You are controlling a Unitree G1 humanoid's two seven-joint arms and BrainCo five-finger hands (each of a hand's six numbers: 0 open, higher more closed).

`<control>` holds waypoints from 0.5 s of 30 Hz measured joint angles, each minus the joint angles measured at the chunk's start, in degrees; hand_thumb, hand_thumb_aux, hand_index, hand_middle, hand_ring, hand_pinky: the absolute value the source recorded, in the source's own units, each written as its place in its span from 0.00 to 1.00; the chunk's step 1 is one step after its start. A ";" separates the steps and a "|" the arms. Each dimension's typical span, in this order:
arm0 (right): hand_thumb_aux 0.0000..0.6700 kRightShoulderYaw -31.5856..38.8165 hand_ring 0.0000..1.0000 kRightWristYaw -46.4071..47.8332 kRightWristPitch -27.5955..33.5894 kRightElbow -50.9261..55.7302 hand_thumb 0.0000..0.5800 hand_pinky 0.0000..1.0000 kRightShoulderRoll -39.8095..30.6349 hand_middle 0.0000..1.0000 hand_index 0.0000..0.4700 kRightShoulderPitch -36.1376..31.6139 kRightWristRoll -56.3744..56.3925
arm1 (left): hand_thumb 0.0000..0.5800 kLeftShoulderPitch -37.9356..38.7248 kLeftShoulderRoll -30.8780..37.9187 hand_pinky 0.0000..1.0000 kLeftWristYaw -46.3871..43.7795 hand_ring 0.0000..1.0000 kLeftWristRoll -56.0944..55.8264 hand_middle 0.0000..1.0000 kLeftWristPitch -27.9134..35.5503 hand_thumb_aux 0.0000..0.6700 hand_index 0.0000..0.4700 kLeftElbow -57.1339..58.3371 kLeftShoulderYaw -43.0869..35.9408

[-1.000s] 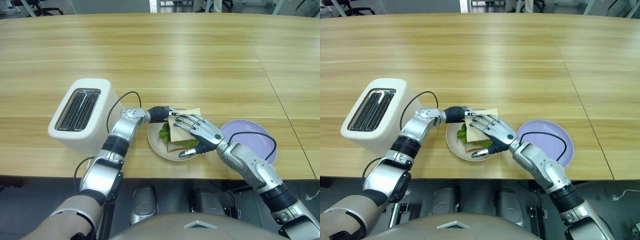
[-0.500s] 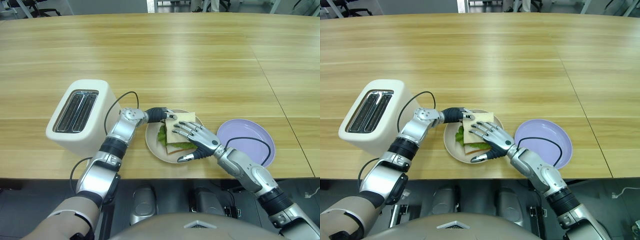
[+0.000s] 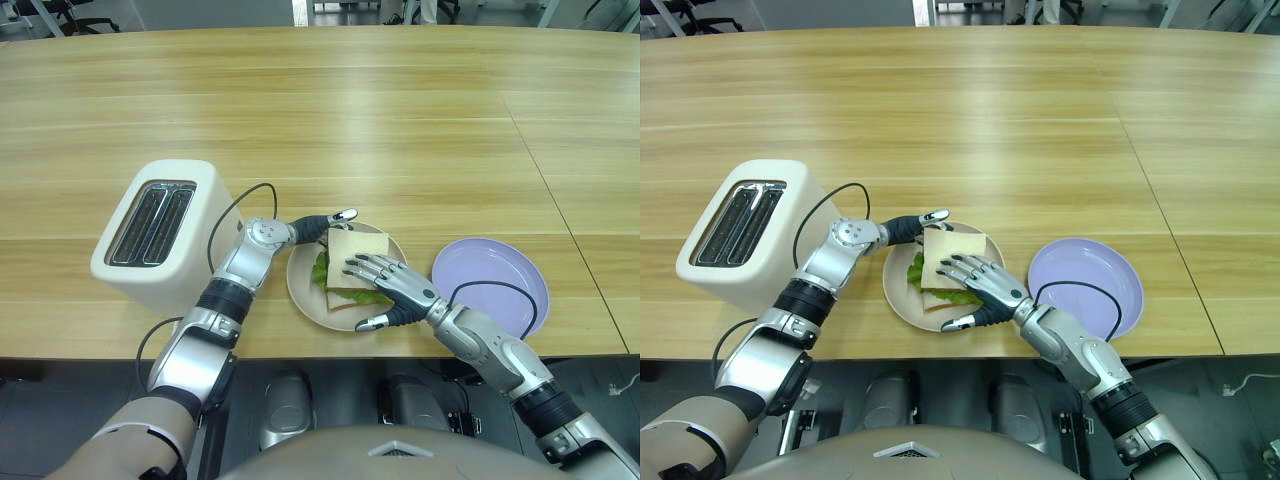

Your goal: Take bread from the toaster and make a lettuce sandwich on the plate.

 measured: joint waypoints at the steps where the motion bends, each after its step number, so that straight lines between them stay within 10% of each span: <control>1: 0.00 0.00 0.00 0.03 -0.11 0.00 0.00 0.00 -0.02 0.00 0.00 0.03 0.03 | 0.00 0.18 0.17 0.00 0.14 0.00 0.28 0.00 0.05 0.00 0.00 -0.41 -0.02; 15: 0.00 0.59 0.00 1.00 -0.94 0.31 0.00 0.00 -0.62 0.00 0.00 0.54 0.35 | 0.00 0.18 2.21 0.00 4.33 0.00 0.92 0.00 1.99 0.00 0.00 -14.02 1.65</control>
